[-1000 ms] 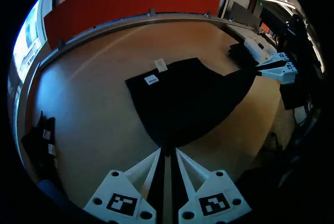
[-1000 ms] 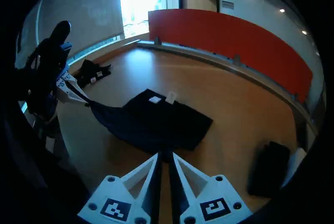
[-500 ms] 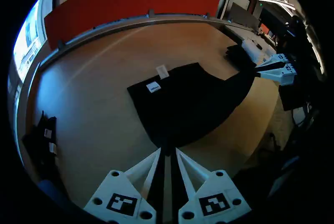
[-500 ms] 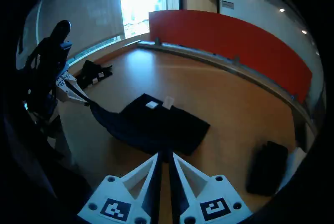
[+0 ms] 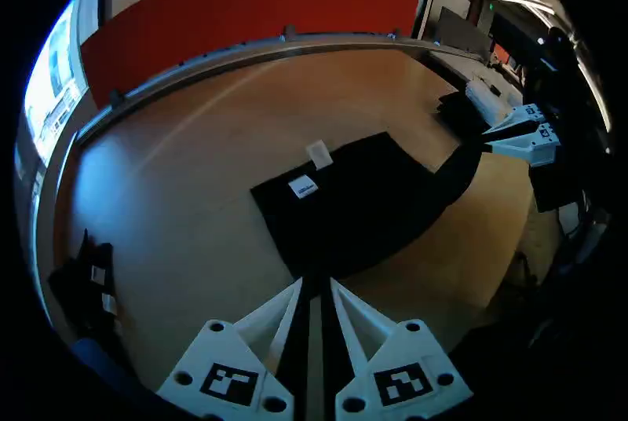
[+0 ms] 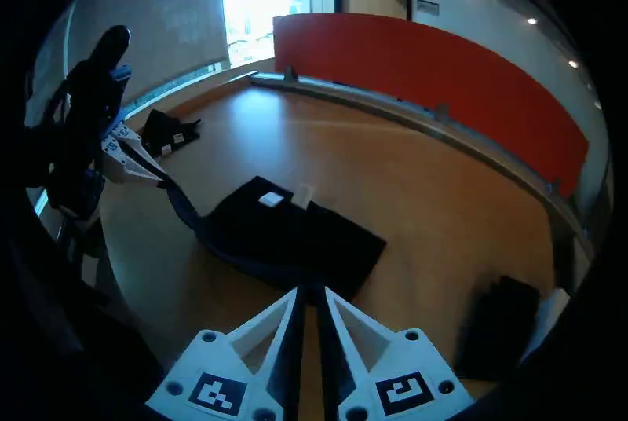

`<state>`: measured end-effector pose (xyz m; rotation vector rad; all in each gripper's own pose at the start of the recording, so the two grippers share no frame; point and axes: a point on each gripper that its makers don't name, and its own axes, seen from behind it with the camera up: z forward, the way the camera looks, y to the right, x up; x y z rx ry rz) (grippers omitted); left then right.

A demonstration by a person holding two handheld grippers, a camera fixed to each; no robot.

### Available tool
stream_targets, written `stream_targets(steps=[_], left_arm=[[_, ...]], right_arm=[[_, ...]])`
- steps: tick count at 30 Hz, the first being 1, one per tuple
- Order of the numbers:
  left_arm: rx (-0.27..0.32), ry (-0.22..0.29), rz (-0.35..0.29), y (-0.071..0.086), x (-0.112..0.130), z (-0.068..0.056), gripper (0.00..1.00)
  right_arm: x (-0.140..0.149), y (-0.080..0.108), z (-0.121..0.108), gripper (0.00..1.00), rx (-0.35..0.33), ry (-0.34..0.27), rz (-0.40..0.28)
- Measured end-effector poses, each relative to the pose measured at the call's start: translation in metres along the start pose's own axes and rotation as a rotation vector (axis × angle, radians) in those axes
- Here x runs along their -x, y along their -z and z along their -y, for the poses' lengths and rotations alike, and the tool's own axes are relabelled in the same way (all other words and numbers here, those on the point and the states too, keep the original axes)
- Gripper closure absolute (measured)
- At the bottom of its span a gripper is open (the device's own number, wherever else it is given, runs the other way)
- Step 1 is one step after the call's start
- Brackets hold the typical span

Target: Fold towel

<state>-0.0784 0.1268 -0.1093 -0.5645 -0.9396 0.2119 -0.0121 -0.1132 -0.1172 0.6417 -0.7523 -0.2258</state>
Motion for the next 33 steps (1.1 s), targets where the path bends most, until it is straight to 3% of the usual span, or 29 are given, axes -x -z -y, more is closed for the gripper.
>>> stream_targets(steps=[17, 33], left_arm=[[-0.025, -0.056, -0.005, -0.049, -0.040, 0.034, 0.91], [-0.030, -0.092, -0.006, -0.078, -0.052, 0.047, 0.91]], right_arm=[[-0.009, -0.049, -0.040, 0.90, 0.037, -0.035, 0.023], [-0.007, -0.070, -0.056, 0.90, 0.055, -0.073, 0.043]])
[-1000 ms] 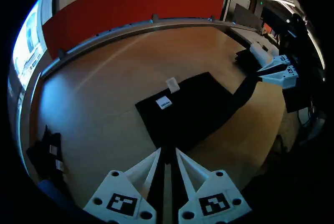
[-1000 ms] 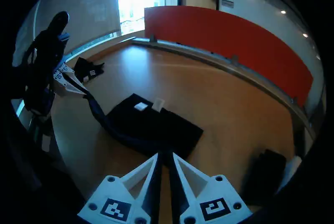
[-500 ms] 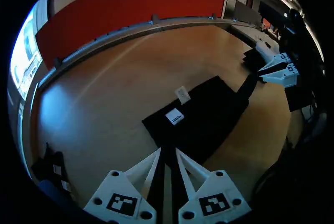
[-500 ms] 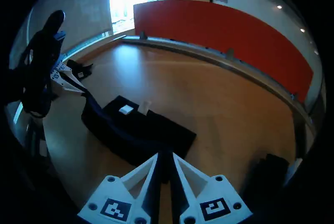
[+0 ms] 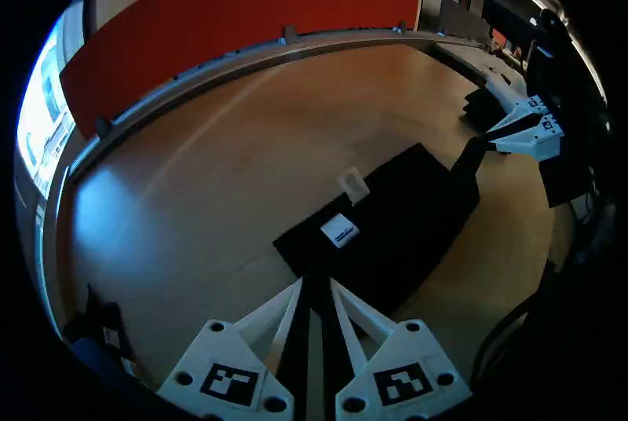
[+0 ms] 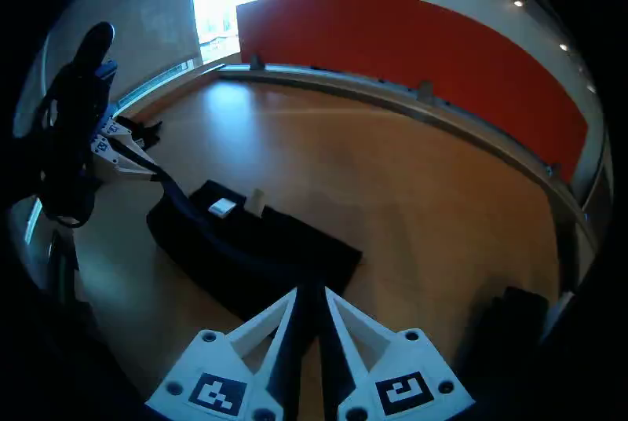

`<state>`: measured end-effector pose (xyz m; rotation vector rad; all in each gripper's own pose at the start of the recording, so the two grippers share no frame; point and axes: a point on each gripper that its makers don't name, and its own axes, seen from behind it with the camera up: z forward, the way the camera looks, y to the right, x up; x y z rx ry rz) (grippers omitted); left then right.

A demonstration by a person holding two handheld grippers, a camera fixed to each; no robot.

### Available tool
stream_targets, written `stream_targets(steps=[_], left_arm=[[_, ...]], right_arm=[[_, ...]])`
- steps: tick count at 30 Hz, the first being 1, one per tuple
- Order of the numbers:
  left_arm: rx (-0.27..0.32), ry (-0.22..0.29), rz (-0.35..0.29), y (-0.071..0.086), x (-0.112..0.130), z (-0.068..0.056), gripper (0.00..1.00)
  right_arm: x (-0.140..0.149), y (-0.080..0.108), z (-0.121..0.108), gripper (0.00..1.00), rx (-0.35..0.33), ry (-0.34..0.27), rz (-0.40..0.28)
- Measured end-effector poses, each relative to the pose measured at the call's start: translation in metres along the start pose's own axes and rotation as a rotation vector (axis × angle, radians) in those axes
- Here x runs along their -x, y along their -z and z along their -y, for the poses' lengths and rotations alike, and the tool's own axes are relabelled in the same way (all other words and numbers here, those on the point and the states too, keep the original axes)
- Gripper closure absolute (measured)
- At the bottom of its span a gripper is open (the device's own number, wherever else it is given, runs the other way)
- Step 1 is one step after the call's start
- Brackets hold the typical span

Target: Fold towel

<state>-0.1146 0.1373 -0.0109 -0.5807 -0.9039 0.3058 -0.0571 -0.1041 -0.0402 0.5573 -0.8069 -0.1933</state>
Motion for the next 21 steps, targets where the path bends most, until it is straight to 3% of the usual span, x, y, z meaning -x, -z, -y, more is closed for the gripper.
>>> stream_targets(steps=[9, 13, 17, 21], left_arm=[[-0.001, -0.007, 0.019, -0.027, 0.003, 0.006, 0.91], [-0.013, 0.003, 0.023, -0.036, 0.006, 0.010, 0.86], [-0.026, 0.018, 0.031, -0.041, 0.012, 0.013, 0.74], [-0.046, 0.025, 0.037, -0.043, 0.016, 0.019, 0.58]], right_arm=[[0.007, -0.020, -0.012, 0.89, 0.021, -0.005, 0.023], [0.009, -0.028, -0.016, 0.86, 0.035, -0.019, 0.023], [0.010, -0.033, -0.024, 0.80, 0.060, -0.033, 0.023], [0.012, -0.034, -0.029, 0.63, 0.078, -0.035, 0.024]])
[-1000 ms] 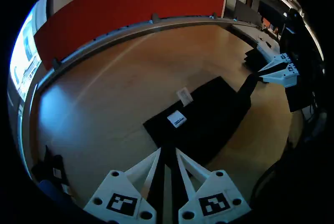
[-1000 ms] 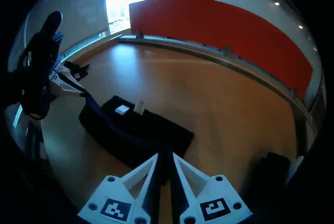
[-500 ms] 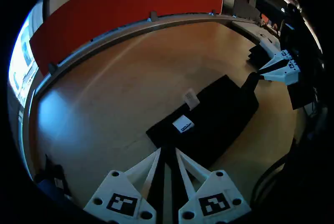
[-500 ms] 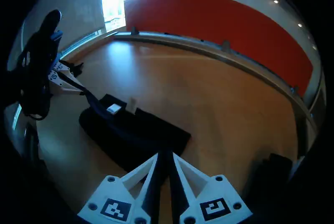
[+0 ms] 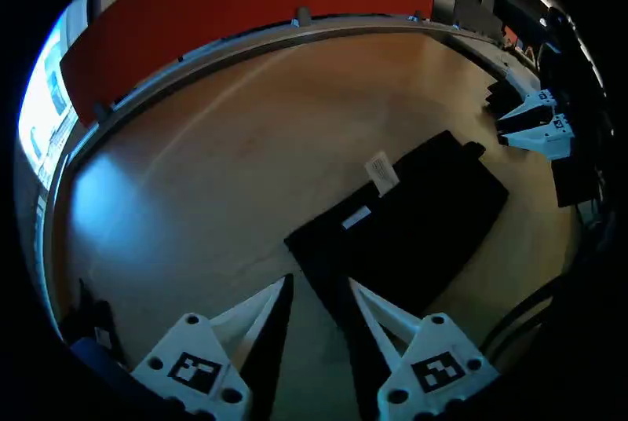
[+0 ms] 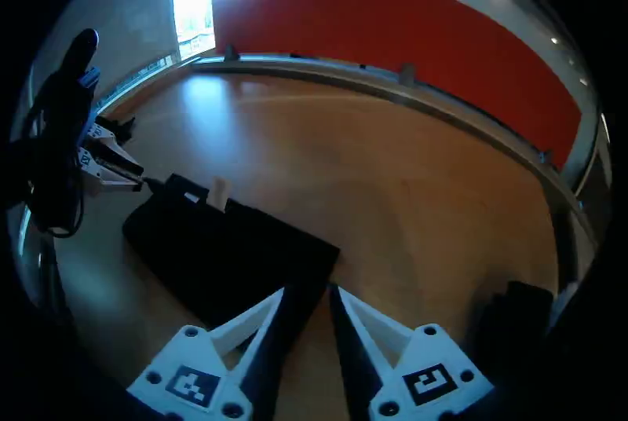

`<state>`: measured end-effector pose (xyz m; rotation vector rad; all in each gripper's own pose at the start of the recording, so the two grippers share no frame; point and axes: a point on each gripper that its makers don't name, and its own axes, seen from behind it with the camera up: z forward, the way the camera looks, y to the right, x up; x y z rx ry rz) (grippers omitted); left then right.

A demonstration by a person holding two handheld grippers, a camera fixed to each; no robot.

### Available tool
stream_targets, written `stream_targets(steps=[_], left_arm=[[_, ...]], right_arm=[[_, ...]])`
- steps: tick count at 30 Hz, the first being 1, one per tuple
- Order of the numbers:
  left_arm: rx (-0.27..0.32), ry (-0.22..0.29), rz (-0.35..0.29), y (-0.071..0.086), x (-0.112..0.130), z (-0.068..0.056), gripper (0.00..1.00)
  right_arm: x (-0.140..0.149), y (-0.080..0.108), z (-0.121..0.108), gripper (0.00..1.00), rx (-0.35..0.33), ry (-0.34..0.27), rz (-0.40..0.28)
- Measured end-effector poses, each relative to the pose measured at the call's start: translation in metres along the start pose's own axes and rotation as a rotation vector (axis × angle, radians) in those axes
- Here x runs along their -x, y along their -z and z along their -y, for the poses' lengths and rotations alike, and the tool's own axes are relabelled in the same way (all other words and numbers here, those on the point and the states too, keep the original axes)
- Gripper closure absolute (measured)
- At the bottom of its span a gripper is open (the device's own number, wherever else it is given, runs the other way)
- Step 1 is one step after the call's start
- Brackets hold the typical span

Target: Fold towel

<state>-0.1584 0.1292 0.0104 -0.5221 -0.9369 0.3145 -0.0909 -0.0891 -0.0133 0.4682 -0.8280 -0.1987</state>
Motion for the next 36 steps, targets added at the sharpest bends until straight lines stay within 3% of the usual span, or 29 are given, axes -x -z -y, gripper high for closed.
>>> stream_targets(steps=[3, 8, 12, 14, 27, 36], left_arm=[[-0.014, 0.004, 0.000, 0.001, 0.002, 0.004, 0.44], [-0.031, 0.019, 0.001, 0.003, 0.005, 0.009, 0.24], [-0.043, 0.040, -0.005, 0.007, 0.005, 0.012, 0.08], [-0.046, 0.053, -0.011, 0.010, 0.005, 0.013, 0.07], [-0.070, 0.105, -0.024, 0.026, 0.014, 0.013, 0.07], [-0.124, 0.184, -0.041, 0.046, 0.031, 0.017, 0.07]], right_arm=[[0.001, 0.002, 0.000, 0.55, -0.002, 0.002, 0.001], [0.003, 0.004, -0.003, 0.29, -0.001, 0.003, 0.004], [0.002, 0.006, -0.005, 0.21, 0.004, 0.008, -0.002], [0.001, 0.008, -0.004, 0.15, 0.000, 0.011, -0.005], [0.004, 0.015, 0.001, 0.16, -0.017, 0.035, -0.014], [0.020, 0.020, 0.008, 0.15, -0.059, 0.073, 0.005]])
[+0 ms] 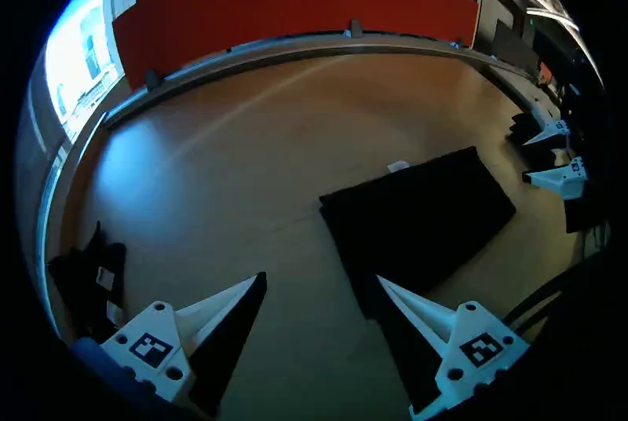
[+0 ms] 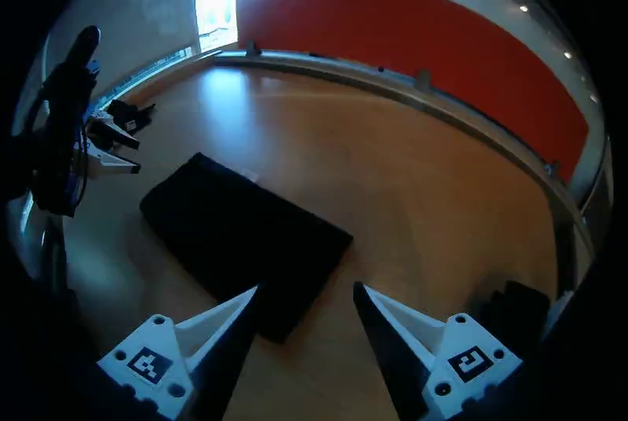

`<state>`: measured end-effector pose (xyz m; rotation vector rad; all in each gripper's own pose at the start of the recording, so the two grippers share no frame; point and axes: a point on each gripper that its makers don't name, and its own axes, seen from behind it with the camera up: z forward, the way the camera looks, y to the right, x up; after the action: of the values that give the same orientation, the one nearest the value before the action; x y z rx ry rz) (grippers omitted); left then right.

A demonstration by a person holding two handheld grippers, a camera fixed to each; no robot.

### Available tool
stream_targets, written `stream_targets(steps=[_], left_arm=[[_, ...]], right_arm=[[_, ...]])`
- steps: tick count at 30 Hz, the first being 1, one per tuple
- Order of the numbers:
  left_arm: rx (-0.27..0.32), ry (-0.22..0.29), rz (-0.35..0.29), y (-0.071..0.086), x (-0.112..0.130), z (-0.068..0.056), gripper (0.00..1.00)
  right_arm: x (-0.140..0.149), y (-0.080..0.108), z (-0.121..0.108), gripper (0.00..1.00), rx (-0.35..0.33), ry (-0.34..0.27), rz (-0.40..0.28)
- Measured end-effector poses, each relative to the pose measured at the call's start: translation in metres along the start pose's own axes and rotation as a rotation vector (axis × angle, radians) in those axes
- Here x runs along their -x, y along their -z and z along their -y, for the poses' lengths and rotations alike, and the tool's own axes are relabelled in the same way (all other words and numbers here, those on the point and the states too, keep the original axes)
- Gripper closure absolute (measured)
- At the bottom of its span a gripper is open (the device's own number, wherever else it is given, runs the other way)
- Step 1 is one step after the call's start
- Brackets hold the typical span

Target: Fold towel

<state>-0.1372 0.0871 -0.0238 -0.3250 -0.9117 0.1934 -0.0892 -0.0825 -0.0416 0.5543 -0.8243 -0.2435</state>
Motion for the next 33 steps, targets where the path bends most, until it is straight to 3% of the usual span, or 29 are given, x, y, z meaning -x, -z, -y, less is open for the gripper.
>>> stream_targets(steps=[9, 28, 32, 33], left_arm=[[-0.051, 0.077, -0.010, 0.021, 0.022, 0.007, 0.07], [-0.152, 0.214, -0.018, 0.069, 0.068, 0.023, 0.07], [-0.166, 0.235, -0.015, 0.076, 0.077, 0.025, 0.07], [-0.169, 0.240, -0.014, 0.078, 0.079, 0.026, 0.07]], right_arm=[[0.011, 0.000, 0.006, 0.16, -0.051, 0.043, 0.020], [0.049, -0.008, 0.025, 0.16, -0.155, 0.210, 0.117], [0.056, -0.010, 0.027, 0.20, -0.172, 0.242, 0.136], [0.058, -0.011, 0.027, 0.25, -0.177, 0.250, 0.141]])
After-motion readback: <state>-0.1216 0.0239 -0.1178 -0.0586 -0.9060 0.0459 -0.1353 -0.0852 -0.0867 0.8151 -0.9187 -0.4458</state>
